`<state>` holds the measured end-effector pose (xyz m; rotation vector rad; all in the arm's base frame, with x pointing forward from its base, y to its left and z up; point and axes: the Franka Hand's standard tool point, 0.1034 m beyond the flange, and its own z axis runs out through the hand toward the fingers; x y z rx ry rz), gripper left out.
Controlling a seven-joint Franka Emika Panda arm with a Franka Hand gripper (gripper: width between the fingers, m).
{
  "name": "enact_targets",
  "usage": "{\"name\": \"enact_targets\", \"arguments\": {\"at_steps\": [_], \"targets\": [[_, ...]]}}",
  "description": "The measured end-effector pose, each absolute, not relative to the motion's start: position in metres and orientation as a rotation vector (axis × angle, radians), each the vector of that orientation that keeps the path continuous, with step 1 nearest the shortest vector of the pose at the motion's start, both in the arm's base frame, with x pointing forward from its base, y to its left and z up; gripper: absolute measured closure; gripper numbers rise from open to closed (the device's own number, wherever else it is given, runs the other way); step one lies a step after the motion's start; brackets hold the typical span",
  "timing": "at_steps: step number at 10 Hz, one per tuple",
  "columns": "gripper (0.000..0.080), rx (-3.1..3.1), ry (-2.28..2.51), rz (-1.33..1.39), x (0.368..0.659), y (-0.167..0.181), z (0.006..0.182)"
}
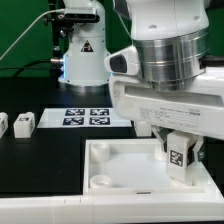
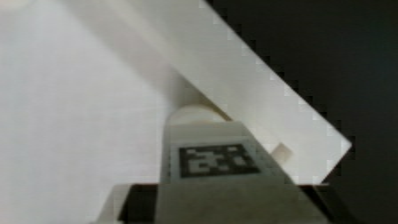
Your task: Assemble one leg
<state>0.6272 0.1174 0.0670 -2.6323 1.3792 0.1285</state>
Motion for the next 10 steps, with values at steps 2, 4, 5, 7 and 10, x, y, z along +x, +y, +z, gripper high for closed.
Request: {"name": "enact_targets", "arguments": {"at_steps": [2,4,5,7,10], "targets": [[0.0508,-2.261,1.871,0.148,0.632,0.121,0.065],[0.0508,-1.927,2.220,0.178,0.632,0.128,0.064],[0.0508,-1.893,2.242,0.190,0.632,0.130,0.064],[0.0212,-1.972,2.168,0.179,0.632,0.130,0.064],[0.0152,-2.545,1.487,0.151,0.625,0.122,0.072]]}}
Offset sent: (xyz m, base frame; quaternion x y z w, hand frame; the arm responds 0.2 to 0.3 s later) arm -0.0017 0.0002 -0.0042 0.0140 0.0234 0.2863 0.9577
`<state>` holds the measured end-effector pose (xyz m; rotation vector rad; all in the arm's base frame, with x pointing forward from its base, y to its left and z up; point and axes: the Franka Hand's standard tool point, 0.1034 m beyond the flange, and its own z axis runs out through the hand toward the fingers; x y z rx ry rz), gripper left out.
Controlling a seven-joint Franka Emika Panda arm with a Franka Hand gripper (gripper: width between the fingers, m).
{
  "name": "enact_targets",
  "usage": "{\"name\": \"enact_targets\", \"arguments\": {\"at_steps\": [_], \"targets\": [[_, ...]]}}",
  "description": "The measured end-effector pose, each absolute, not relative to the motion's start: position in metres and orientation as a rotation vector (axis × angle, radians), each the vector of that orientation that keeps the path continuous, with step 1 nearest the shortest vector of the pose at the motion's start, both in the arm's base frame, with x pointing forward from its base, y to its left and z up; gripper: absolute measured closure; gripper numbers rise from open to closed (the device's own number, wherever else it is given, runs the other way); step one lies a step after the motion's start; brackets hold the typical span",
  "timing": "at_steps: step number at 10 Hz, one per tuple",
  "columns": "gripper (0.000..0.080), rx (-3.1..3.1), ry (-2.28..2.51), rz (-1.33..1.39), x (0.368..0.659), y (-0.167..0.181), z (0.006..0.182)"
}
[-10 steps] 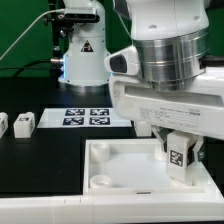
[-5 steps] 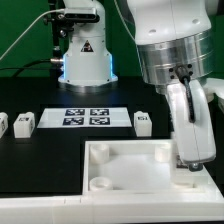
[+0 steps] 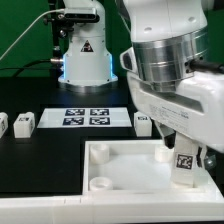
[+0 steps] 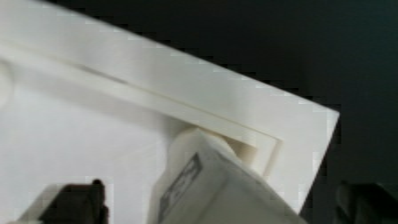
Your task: Assemble one leg
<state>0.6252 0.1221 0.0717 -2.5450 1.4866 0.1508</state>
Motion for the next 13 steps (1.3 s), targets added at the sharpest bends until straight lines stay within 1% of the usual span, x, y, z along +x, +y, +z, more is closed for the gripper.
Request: {"name": "enact_targets", "arguments": {"at_steps": [1,3,5,6,7,8,9,10,13], "targets": [[0.0152,-2.699,1.246,0.112,0.6240,0.1234,0.0724],[0.0150,-2.829,0.905,0.079,0.6241,0.1209,0.0710],[0.0150,-2.992,0.436,0.000,0.6267,0.1210,0.0702],[0.0150,-3.015,0.321,-0.016,0.6283,0.1214,0.0688],[0.0245,-3.010,0.346,-0.015,0.6287,0.1203,0.0687],[0.0442,-2.983,0.494,-0.004,0.6284,0.1221,0.0687],[0.0442,-2.951,0.642,0.008,0.6279,0.1225,0.0684],[0.0505,-2.937,0.702,0.012,0.6279,0.1222,0.0682],[0.0505,-2.712,1.297,0.061,0.6282,0.1229,0.0684]]}}
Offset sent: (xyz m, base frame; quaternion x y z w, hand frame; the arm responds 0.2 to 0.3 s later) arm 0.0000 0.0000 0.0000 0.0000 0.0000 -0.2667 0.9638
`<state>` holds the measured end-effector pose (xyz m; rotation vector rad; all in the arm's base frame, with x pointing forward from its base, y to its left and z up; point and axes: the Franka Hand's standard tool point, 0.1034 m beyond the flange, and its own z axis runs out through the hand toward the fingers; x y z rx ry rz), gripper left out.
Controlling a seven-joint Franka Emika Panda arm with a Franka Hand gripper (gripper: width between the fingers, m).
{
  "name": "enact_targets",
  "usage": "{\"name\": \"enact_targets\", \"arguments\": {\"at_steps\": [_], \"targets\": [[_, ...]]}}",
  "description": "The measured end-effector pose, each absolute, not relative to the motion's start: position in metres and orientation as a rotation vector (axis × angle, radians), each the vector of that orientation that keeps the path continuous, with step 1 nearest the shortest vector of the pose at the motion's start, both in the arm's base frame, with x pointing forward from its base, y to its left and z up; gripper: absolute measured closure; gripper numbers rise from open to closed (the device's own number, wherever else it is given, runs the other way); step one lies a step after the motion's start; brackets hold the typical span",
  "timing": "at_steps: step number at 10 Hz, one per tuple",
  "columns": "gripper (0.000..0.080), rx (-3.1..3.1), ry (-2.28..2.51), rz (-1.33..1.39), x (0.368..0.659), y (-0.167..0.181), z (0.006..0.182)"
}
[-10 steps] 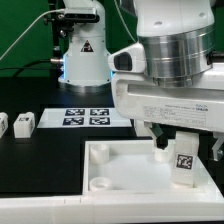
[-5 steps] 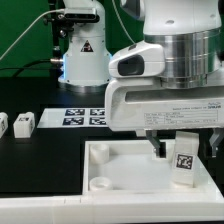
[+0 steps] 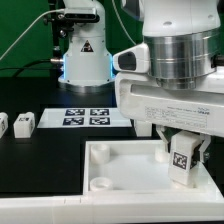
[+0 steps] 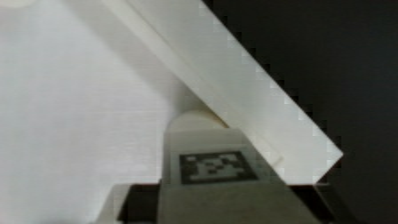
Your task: Assemble one leg
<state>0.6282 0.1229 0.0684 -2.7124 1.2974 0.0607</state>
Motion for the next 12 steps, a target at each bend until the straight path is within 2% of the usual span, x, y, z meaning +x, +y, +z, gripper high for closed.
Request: {"name": "enact_targets", "arguments": {"at_steps": [3,5,8,9,10,12], "targets": [[0.0505,-2.089,2.096,0.124,0.633,0.126,0.068],[0.0505,-1.677,2.432,0.156,0.633,0.127,0.066],[0.0505,-1.724,2.395,0.143,0.633,0.126,0.066],[0.0266,-1.731,2.389,0.142,0.633,0.127,0.066],[0.0176,-1.871,2.297,0.161,0.630,0.126,0.065],[0.0154,-2.399,1.815,0.194,0.623,0.124,0.069]]}}
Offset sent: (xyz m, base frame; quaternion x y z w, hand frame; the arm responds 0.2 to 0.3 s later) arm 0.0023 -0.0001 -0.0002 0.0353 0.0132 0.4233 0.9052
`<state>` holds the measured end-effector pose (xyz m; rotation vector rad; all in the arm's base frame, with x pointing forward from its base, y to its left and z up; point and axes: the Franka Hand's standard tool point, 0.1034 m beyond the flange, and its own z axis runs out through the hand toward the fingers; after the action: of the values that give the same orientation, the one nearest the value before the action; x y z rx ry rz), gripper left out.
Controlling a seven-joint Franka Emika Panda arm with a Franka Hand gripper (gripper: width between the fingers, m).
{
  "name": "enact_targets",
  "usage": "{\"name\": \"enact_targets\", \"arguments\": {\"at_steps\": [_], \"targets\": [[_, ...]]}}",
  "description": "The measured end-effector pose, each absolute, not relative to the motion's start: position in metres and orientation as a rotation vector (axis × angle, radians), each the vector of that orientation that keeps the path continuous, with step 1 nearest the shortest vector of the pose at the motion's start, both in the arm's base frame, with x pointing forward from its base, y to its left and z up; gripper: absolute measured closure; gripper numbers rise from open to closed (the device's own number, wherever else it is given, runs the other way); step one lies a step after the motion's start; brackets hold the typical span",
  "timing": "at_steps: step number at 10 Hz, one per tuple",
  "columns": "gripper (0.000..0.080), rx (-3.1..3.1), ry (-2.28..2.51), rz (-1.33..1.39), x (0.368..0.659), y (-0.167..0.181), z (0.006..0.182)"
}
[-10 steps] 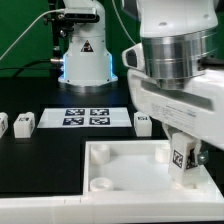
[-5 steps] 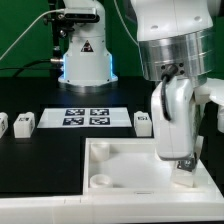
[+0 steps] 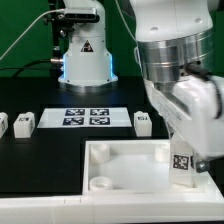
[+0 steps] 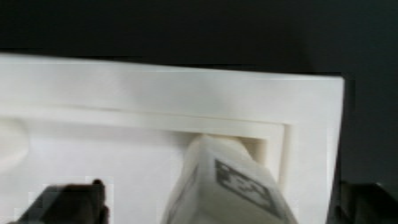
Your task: Assemble one leg
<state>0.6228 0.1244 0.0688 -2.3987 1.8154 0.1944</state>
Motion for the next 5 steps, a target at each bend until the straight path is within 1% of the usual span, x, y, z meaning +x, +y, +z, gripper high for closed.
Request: {"name": "enact_targets", "arguments": {"at_steps": [2,4,5], "targets": [[0.0151,-2.625,1.468,0.161,0.6224,0.1232,0.0684],[0.0150,-2.820,1.015,0.125,0.6223,0.1222,0.0681],[0.0253,-2.857,0.902,0.115,0.6224,0.1219,0.0681]]}}
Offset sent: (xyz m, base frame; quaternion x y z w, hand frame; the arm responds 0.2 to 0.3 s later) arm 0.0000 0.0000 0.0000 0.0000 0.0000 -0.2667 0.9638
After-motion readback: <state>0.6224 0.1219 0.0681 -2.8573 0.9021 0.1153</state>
